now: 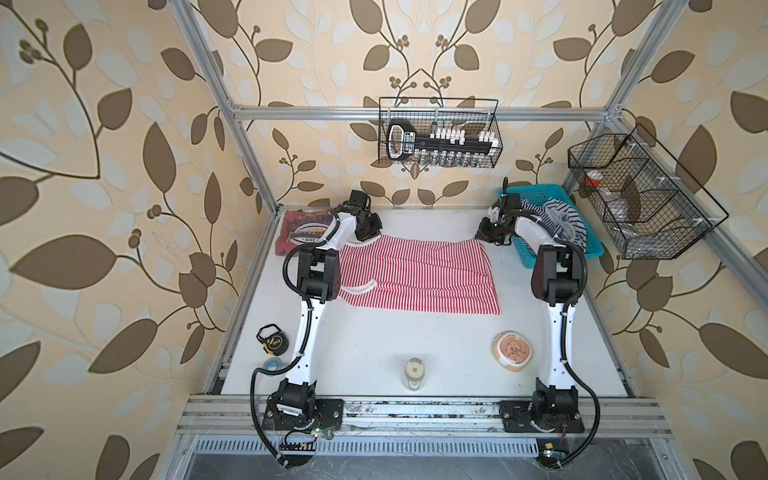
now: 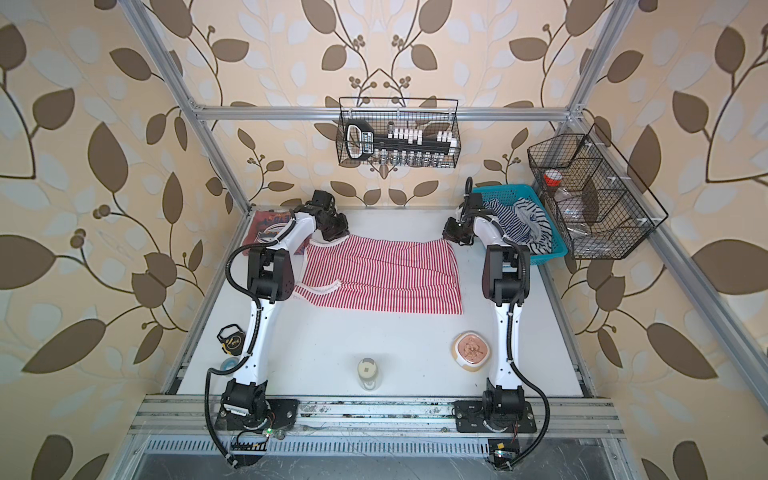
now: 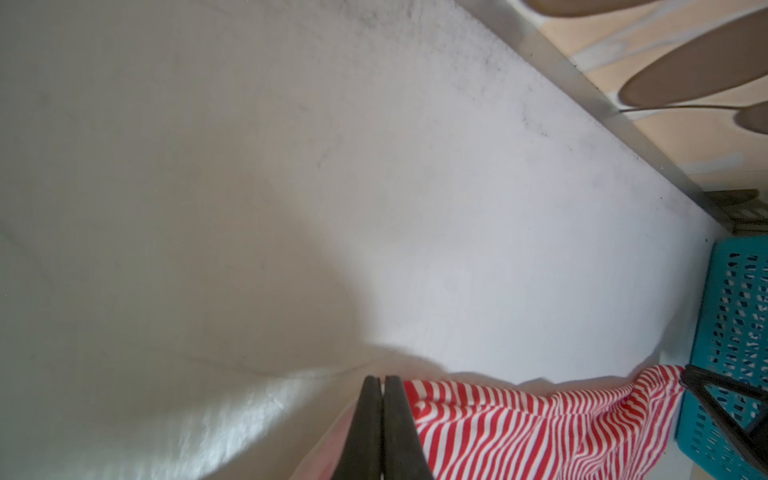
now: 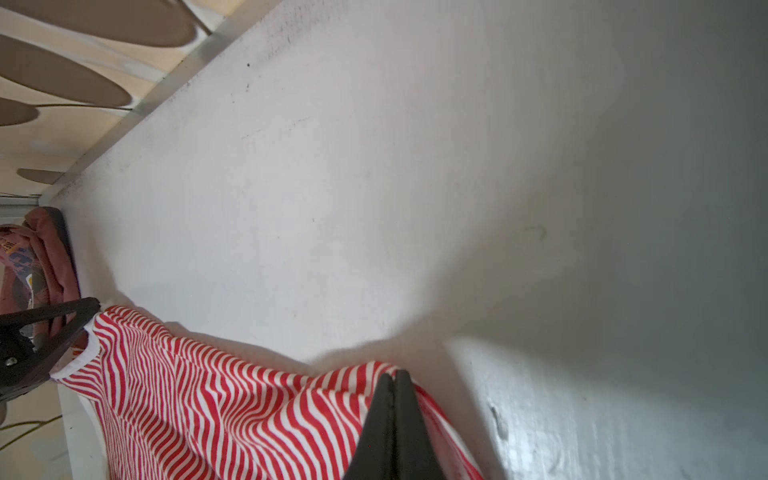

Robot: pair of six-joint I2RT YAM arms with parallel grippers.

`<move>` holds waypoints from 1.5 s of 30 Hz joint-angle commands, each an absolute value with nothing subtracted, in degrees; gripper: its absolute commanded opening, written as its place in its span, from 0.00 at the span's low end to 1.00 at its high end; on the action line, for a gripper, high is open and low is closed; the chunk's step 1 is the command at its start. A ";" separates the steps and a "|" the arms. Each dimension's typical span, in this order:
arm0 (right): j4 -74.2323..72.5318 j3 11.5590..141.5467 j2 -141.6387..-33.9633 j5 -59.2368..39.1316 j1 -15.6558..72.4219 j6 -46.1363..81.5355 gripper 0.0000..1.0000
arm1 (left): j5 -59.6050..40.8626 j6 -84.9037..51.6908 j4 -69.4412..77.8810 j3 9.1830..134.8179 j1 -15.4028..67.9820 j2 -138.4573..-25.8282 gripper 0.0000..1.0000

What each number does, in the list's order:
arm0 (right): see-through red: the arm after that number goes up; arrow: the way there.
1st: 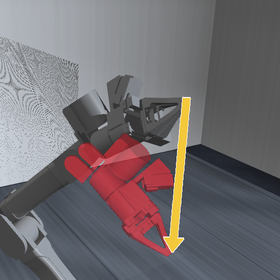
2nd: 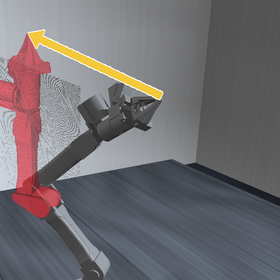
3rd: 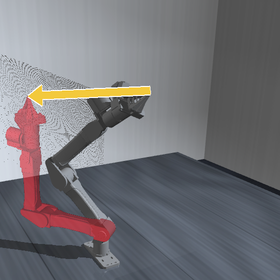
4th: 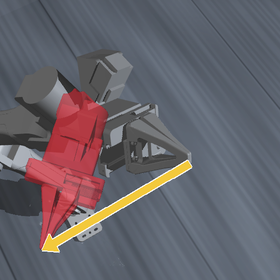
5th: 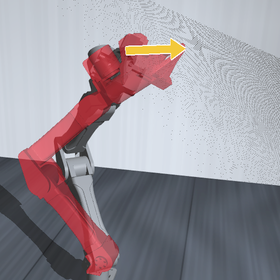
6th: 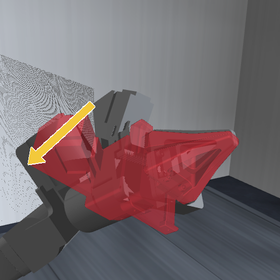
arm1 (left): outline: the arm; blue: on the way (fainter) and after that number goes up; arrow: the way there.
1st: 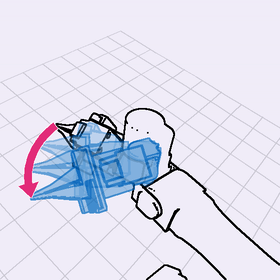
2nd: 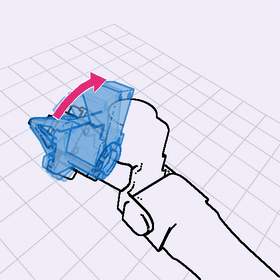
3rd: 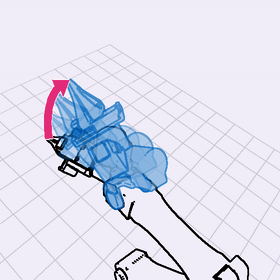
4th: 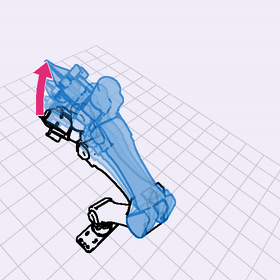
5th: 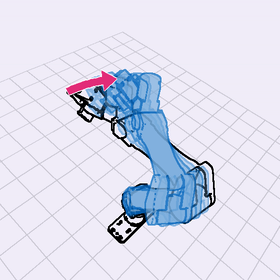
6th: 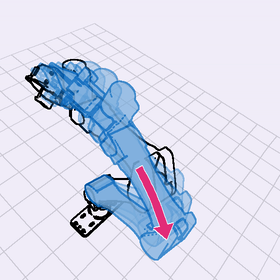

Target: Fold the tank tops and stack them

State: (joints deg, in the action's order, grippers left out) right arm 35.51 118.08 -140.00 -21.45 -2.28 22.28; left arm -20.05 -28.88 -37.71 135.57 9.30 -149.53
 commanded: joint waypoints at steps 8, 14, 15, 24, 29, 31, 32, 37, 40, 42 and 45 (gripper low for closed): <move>29.91 106.67 -130.71 -23.13 -2.91 21.68 0.00 | -22.49 -29.40 -33.86 130.25 9.01 -140.57 0.00; 26.11 99.52 -125.03 -23.03 -3.05 21.96 0.00 | -22.83 -29.79 -31.29 125.46 8.96 -136.14 0.00; 25.86 98.80 -124.28 -23.11 -3.08 21.97 0.00 | -23.00 -29.84 -31.12 125.10 9.01 -135.64 0.00; 25.06 89.58 -117.33 -23.16 -3.25 20.92 0.00 | -22.92 -28.91 -29.97 115.45 8.92 -128.63 0.00; 23.67 82.89 -112.27 -22.35 -3.32 20.57 0.00 | -22.24 -28.55 -29.04 108.74 8.75 -123.81 0.00; 23.22 80.50 -110.25 -22.04 -3.40 20.44 0.00 | -22.15 -28.63 -28.26 106.01 8.63 -121.88 0.00; 23.14 79.60 -109.37 -21.90 -3.43 20.39 0.00 | -22.07 -28.73 -28.02 104.90 8.61 -121.03 0.00; 23.19 74.86 -105.61 -21.10 -3.51 19.61 0.00 | -21.97 -28.72 -27.03 99.03 8.61 -116.65 0.00; 23.37 72.22 -104.05 -20.59 -3.52 19.18 0.00 | -21.89 -28.63 -26.83 95.78 8.62 -114.55 0.00; 23.29 70.40 -103.05 -20.48 -3.52 19.18 0.00 | -21.67 -28.62 -26.79 93.71 8.62 -113.42 0.00; 23.37 67.71 -101.90 -20.49 -3.52 18.97 0.00 | -21.35 -28.65 -26.75 90.93 8.61 -112.10 0.00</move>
